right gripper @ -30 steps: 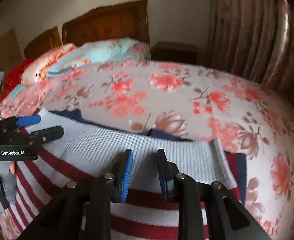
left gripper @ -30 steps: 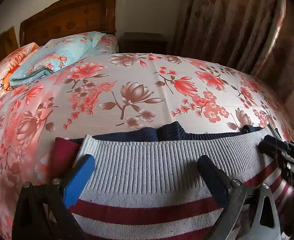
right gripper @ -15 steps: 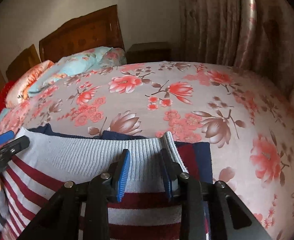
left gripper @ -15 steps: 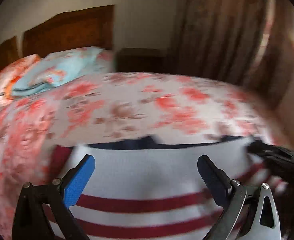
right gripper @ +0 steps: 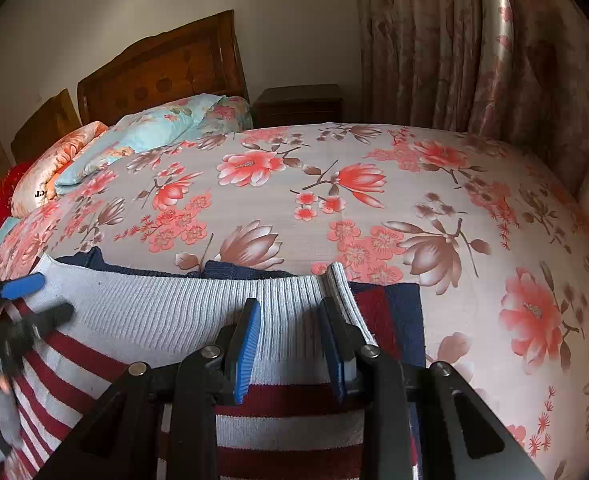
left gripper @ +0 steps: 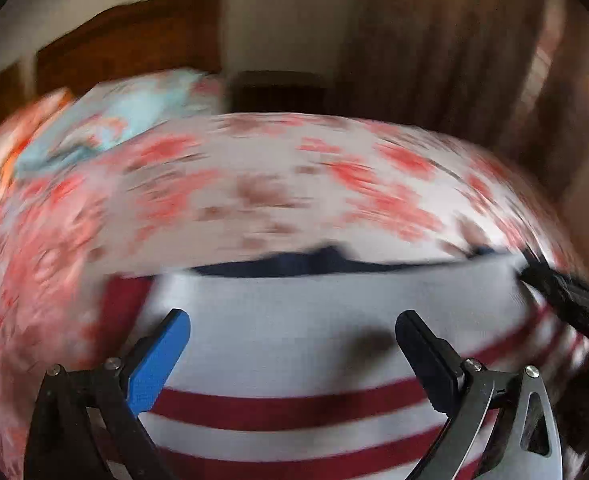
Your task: Fold small clothes
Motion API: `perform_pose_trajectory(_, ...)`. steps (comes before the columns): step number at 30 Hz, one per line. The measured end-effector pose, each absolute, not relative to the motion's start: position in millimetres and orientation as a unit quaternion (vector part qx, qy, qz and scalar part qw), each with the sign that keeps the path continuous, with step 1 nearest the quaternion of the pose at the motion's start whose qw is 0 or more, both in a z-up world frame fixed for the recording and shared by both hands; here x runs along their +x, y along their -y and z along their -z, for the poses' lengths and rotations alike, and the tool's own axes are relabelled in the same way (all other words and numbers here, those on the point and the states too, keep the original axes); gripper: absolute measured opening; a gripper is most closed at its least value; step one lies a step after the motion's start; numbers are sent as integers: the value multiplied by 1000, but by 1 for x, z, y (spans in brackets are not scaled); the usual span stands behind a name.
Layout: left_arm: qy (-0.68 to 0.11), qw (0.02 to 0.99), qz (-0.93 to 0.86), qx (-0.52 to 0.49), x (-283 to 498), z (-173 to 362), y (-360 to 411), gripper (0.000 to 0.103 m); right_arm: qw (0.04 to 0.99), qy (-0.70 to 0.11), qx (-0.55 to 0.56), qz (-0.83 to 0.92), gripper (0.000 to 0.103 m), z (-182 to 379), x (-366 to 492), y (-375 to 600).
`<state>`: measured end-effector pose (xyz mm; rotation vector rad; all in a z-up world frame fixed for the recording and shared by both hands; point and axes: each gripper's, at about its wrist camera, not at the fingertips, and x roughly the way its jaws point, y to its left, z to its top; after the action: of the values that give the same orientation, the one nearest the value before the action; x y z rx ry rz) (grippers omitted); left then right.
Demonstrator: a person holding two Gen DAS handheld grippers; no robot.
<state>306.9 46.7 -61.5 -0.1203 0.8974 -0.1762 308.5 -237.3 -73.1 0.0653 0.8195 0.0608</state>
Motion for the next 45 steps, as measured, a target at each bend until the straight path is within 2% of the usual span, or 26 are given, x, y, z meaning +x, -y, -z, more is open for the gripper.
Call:
perform_pose_trajectory(3,-408,896,103,-140,305,58,-86,103,916,-398,32,-30,31,73,309,238)
perform_pose_trajectory(11,-418,896,69,-133,313,65,-83,103,916,-395,54,-41,31,71,308,243)
perform_pose_trajectory(18,-359,920,37,-154,274,42,-85,103,915,-385,101,-63,31,70,304,254)
perform_pose_trajectory(22,-345,934,73,-61,244,24,-29,103,926,-355,87,-90,31,54,271,220)
perform_pose_trajectory(27,-407,911,63,24,247,49,14,103,909,-391,-37,-141,31,66,246,132)
perform_pose_trajectory(31,-416,909,32,-2,239,65,-22,103,915,-378,-69,-125,30,77,229,130)
perform_pose_trajectory(36,-410,912,-9,-27,228,67,-74,103,921,-371,9,-121,27,70,220,194)
perform_pose_trajectory(39,-437,894,-17,-99,234,78,-109,103,921,-373,33,-104,27,73,212,220)
perform_pose_trajectory(41,-432,894,-34,-110,233,78,-115,103,922,-369,58,-105,26,73,208,231)
perform_pose_trajectory(45,-401,910,-25,-98,217,65,-94,103,923,-380,38,-52,27,68,205,220)
